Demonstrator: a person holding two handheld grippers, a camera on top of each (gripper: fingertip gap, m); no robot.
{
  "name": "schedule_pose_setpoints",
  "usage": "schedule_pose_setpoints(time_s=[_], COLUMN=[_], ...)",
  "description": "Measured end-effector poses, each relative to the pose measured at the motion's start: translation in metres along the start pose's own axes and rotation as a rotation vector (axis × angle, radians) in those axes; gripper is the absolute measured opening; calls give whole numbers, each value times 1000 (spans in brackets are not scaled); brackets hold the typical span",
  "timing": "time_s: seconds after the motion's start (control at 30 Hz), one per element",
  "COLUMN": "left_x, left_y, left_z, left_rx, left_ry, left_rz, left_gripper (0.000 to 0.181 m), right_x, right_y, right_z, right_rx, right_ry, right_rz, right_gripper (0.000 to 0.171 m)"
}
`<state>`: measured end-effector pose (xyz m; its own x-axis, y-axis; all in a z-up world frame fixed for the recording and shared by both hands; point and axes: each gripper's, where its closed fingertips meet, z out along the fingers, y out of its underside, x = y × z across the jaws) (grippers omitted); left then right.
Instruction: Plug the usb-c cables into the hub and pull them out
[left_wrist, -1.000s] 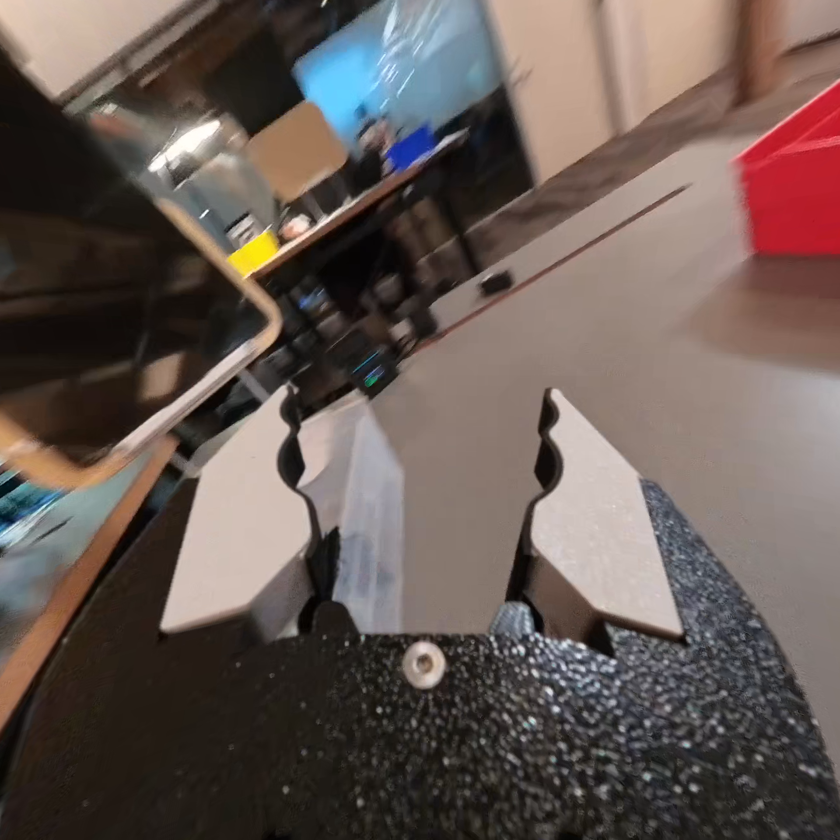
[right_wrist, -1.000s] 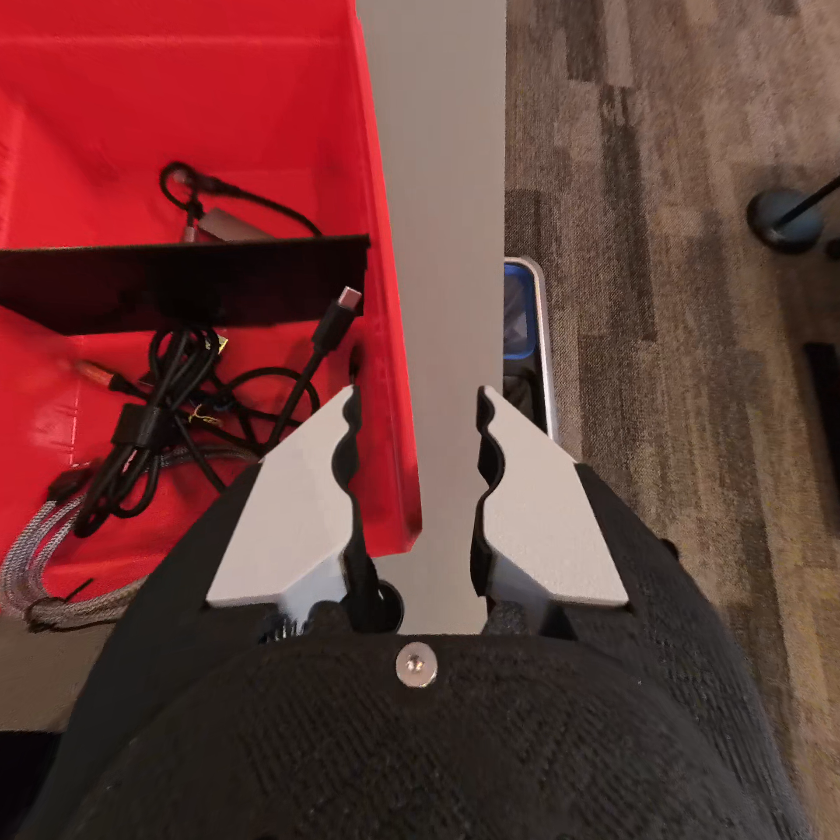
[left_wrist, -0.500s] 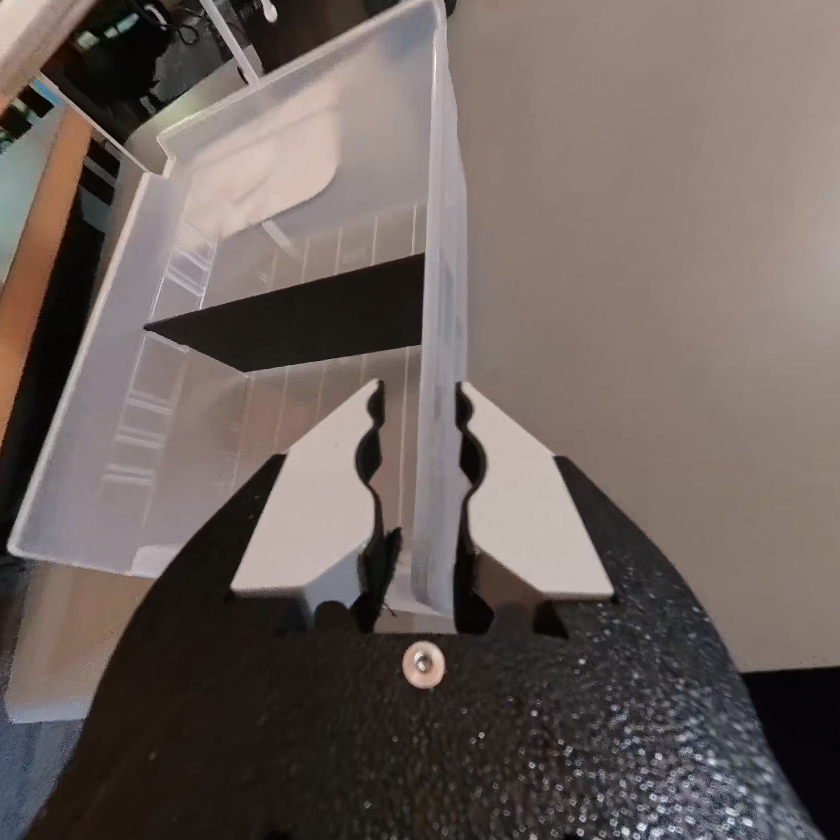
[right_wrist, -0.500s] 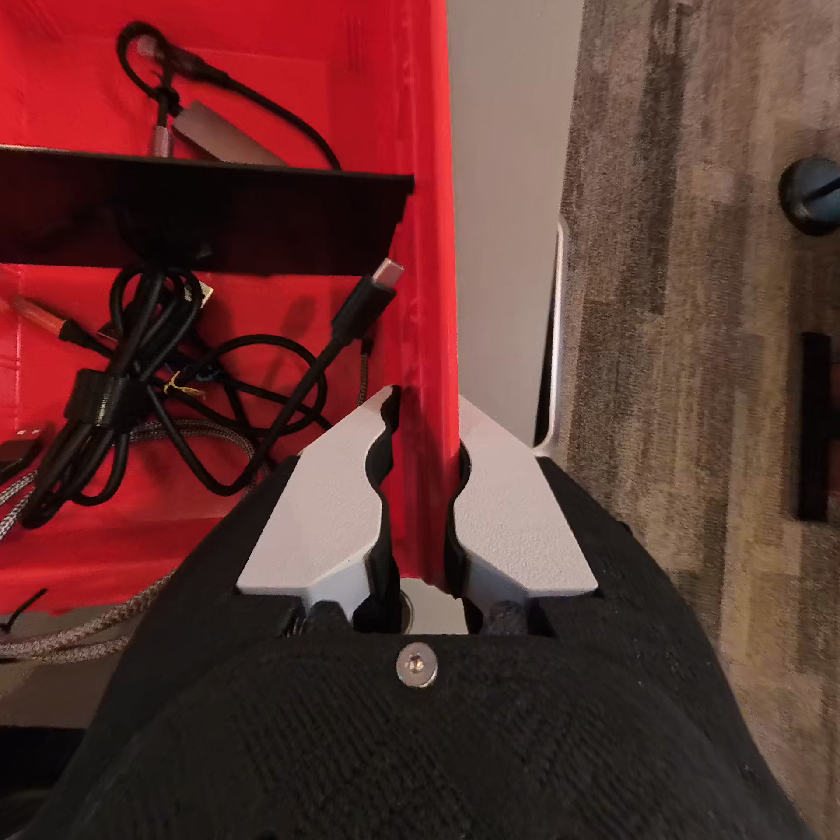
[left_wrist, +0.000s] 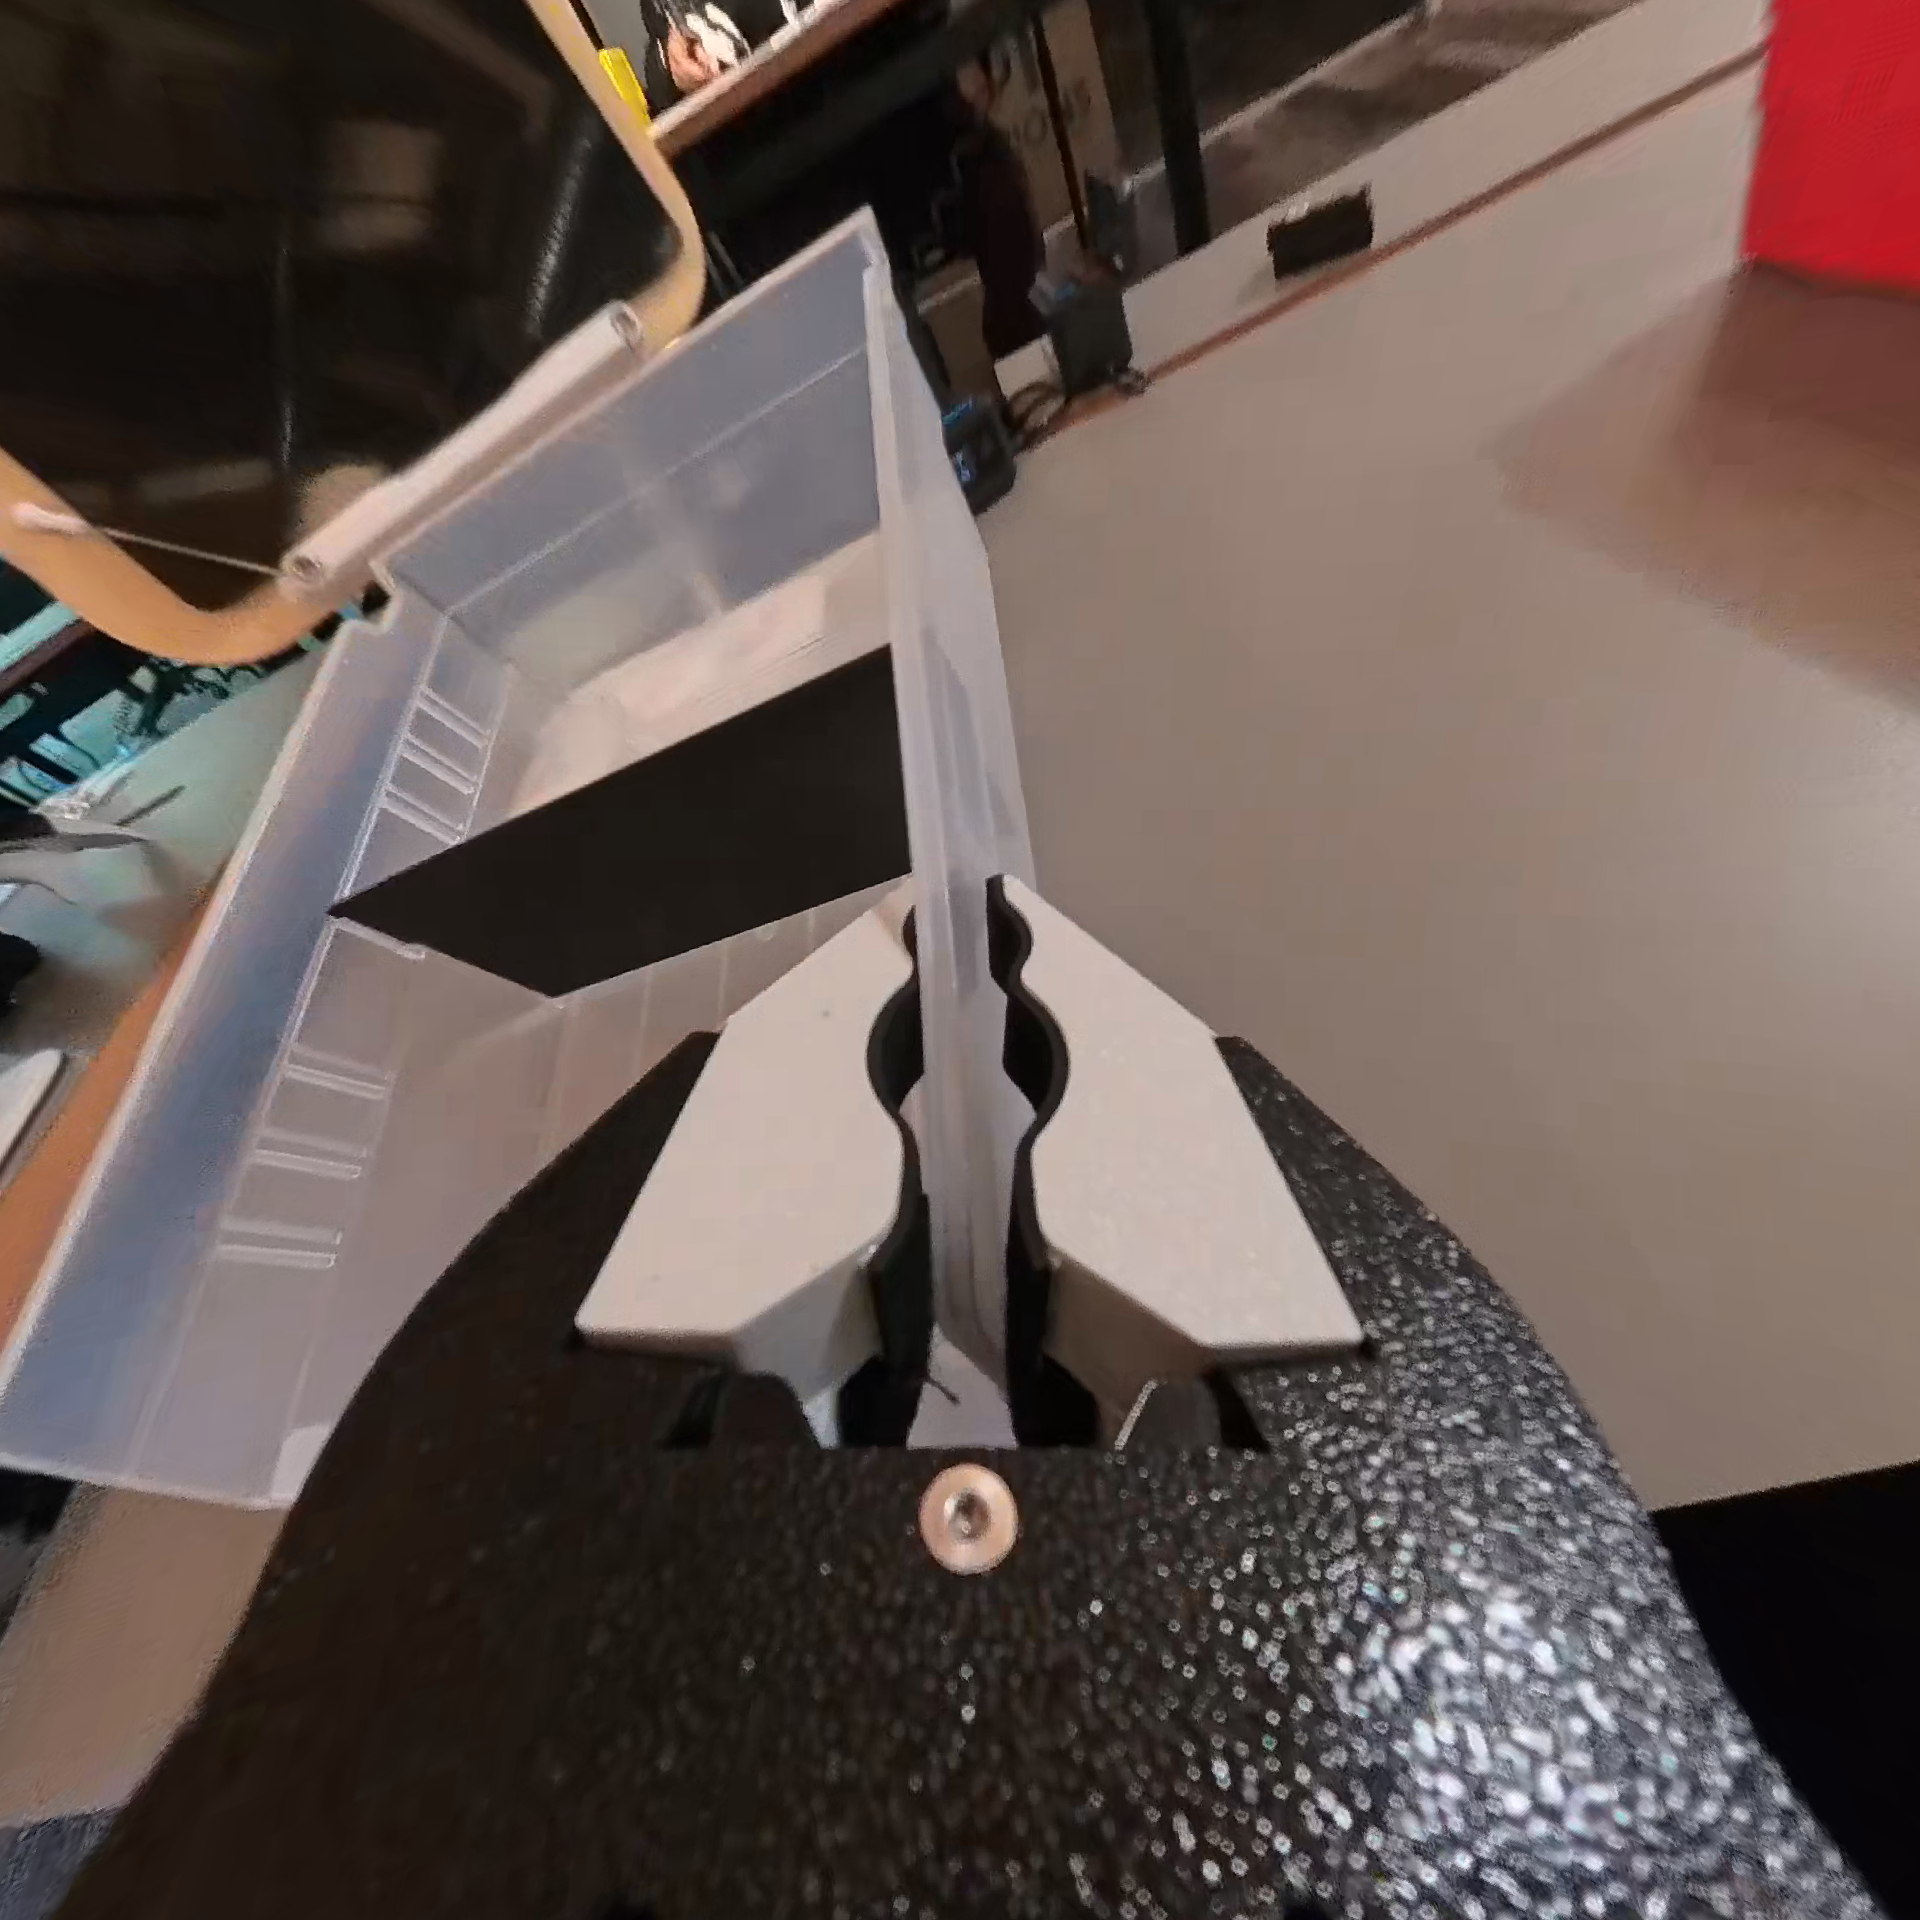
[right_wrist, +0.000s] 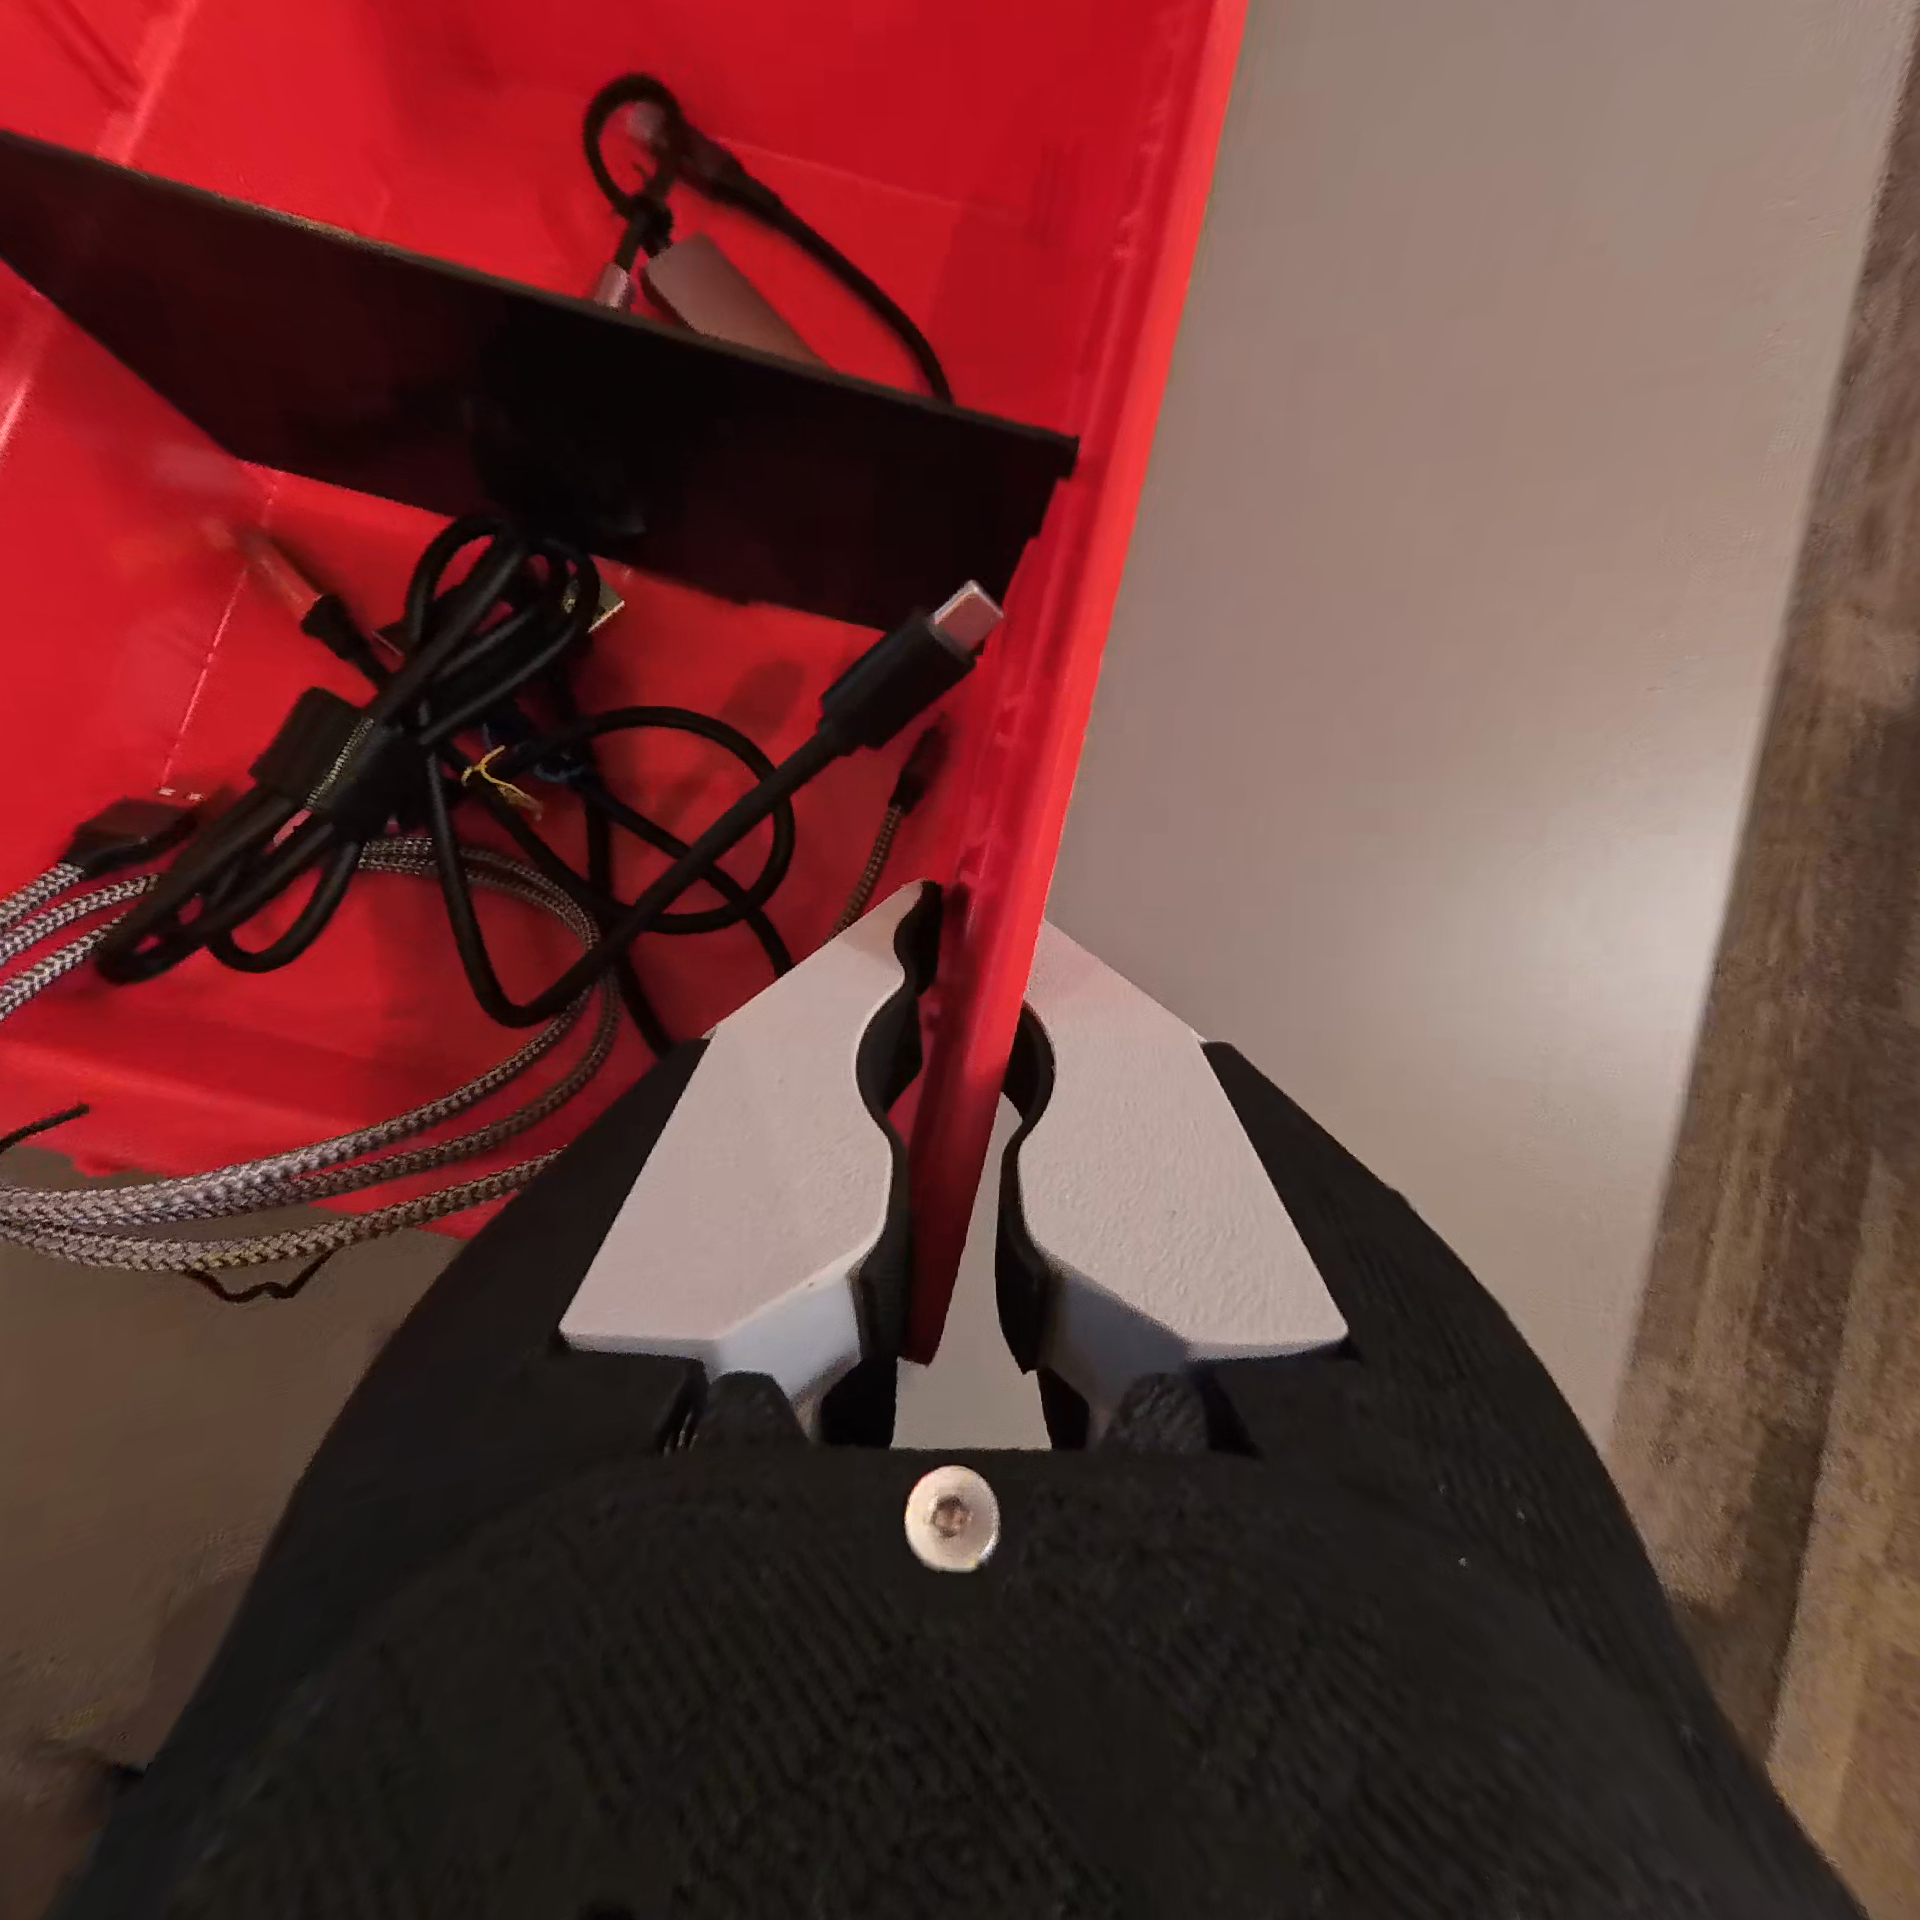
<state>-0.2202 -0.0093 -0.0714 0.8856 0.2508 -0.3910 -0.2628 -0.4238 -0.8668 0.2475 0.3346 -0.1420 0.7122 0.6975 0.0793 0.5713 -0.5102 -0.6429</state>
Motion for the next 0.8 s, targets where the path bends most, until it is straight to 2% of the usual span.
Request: schedule_pose_setpoints(time_s=[0.03,0.17,0.3,0.43,0.5,0.6,0.7,0.73,0.8], left_x=[0,1,8,28,45,87,149,173,225], left_y=[-6,-34,-67,-108,-133,-174,-216,-229,-256], left_z=[-4,-23,-36,-40,-40,-40,-34,-32,-28], left_rx=[21,107,194,298,356,441,499,514,546], left_ry=[-3,-22,-26,28,81,206,376,439,587], left_rz=[-6,4,31,60,78,130,247,292,329], left_gripper=[5,5,5,5,5,5,5,5,4], right_x=[-10,-56,-114,-186,-192,-144,-57,-22,41], right_y=[-6,-27,-52,-76,-88,-113,-127,-125,-106], right_z=[4,16,29,17,-5,-55,-121,-145,-183], right_rx=[9,49,165,306,350,503,733,832,956], right_ry=[-9,-33,-105,-360,-424,-318,-73,29,190], right_rz=[-8,-63,-84,-86,-76,-53,34,90,208], right_gripper=[4,4,8,38,50,51,40,33,31])
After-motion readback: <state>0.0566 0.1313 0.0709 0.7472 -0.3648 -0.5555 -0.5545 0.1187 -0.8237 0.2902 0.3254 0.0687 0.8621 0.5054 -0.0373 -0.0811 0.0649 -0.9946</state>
